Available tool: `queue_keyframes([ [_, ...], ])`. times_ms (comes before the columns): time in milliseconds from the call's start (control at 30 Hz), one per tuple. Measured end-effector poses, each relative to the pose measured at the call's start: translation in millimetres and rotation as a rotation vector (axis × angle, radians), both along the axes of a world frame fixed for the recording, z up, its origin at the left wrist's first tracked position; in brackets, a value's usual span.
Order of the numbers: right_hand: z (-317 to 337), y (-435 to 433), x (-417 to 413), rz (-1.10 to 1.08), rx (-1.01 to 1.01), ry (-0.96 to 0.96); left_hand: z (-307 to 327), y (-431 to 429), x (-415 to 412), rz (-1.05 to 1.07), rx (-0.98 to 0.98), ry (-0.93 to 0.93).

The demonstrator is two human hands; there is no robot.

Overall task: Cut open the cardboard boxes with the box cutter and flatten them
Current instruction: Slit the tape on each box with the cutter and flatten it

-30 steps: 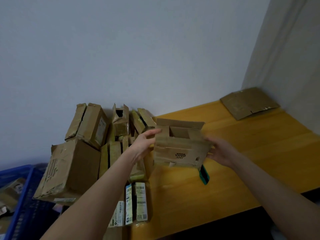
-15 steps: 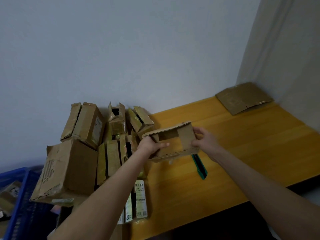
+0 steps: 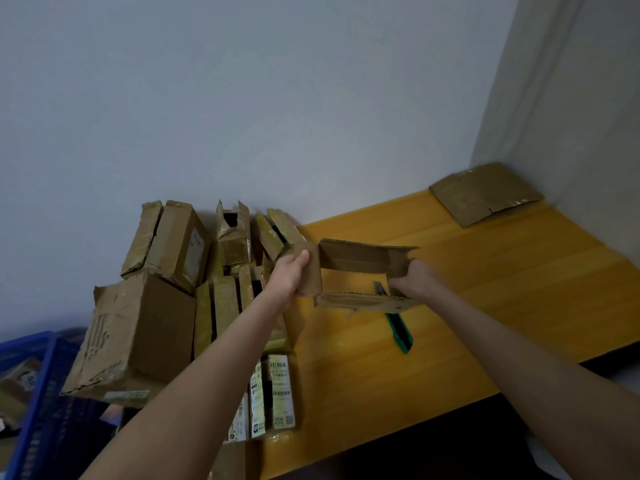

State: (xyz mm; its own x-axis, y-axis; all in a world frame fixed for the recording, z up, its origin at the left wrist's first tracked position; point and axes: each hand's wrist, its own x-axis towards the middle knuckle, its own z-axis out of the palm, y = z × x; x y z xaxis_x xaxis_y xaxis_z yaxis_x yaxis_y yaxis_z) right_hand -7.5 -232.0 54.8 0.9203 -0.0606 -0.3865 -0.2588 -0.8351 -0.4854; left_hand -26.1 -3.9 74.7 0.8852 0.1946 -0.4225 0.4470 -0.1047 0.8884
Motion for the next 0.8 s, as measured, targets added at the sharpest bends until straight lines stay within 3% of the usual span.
queue_keyframes([
  [67, -3.2, -6.7, -1.4, -0.067, 0.249, 0.024, -3.4, 8.0, 0.2, 0.079, -0.059, -0.004],
  [200, -7.3, -23.0, -11.3, -0.517, 0.999, 0.183, -4.3, 23.9, -1.4, 0.163, -0.236, -0.021],
  [267, -13.4, -28.8, -12.8, -0.617, 1.204, 0.282, -2.7, 23.7, -3.4, 0.161, -0.347, -0.036],
  [400, -14.0, -24.0, -21.7, -0.616, 1.139, 0.419, 0.5, 15.6, -4.9, 0.182, -0.623, -0.076],
  [600, -22.1, -15.7, -35.9, -0.651, 1.131, 0.579, -1.6, 11.5, -6.2, 0.083, -0.766, -0.082],
  [733, -32.7, -14.5, -25.3, -0.622, 0.959, 0.379, -4.6, 24.7, -4.9, -0.015, -0.749, -0.030],
  [800, -33.0, -19.3, -20.7, -0.642, 0.879, 0.249, -1.3, 33.1, -3.9, -0.033, -0.546, 0.043],
])
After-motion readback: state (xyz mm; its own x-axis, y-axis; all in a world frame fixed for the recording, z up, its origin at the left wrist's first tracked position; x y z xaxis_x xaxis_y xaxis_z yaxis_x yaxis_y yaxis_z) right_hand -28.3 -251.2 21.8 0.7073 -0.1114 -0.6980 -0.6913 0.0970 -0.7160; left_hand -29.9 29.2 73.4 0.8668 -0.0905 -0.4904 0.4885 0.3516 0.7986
